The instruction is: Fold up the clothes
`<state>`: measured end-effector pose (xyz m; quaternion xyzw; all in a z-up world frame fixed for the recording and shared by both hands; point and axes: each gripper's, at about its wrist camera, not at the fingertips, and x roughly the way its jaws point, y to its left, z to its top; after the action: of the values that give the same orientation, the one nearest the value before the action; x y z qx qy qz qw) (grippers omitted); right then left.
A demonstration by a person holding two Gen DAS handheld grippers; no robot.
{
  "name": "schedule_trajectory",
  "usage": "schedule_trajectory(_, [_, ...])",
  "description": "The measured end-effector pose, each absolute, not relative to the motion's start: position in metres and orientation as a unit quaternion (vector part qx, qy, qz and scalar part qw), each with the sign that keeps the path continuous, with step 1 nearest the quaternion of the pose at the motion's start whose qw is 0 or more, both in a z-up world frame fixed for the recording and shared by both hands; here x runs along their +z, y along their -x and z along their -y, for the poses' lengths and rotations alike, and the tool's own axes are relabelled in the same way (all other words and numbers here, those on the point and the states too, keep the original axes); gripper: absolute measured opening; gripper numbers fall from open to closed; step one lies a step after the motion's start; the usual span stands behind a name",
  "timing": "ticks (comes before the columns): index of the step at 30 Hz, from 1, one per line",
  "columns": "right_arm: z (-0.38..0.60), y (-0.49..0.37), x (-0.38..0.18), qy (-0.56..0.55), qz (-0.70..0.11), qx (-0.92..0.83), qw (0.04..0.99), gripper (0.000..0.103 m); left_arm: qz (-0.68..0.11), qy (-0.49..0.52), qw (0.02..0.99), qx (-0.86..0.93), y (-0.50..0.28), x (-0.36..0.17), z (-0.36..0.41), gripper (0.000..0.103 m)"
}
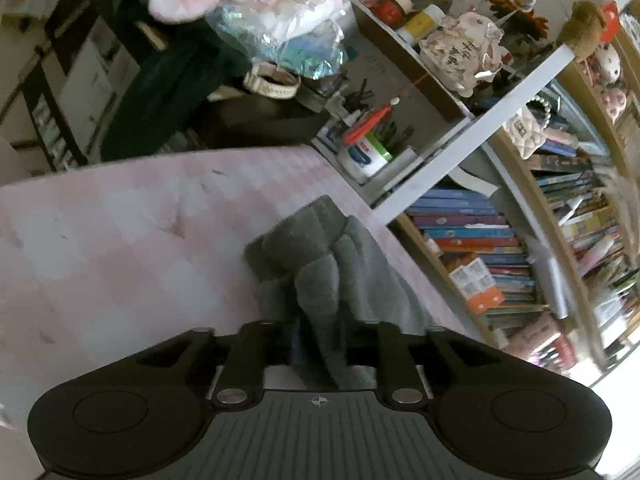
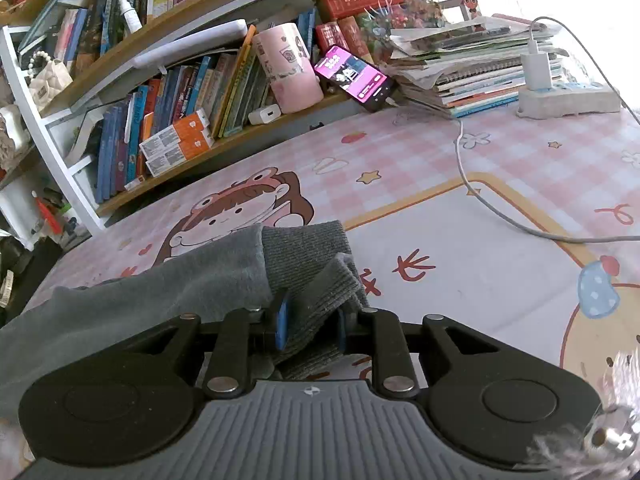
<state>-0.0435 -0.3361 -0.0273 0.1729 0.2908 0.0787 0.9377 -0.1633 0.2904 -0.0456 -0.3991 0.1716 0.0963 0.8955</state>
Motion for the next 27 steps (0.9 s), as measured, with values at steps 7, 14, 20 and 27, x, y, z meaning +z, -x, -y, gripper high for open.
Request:
schedule_trajectory(7, [0.325,0.054,-0.009,-0.132,-0.238,0.064,0.96,0.008,-0.164,0.358,0.911,0.126,0.18,-0.039,-0.291,0.044])
schedule_trajectory(14, [0.297,0.073,0.021,-0.029,-0.188,0.064,0.98,0.008,-0.165,0.363,0.908,0.124,0.179,-0.044,-0.293,0.051])
schedule_trajectory(20, [0.328,0.051,-0.023,-0.105,-0.26,-0.005,0.96,0.046,-0.168,0.364,0.908,0.121,0.177,-0.044,-0.291,0.055])
schedule_trajectory(27, [0.338,0.074,-0.002,-0.116,-0.194,-0.058,0.972,0.067,-0.166,0.357,0.912,0.113,0.174,-0.042,-0.285,0.065])
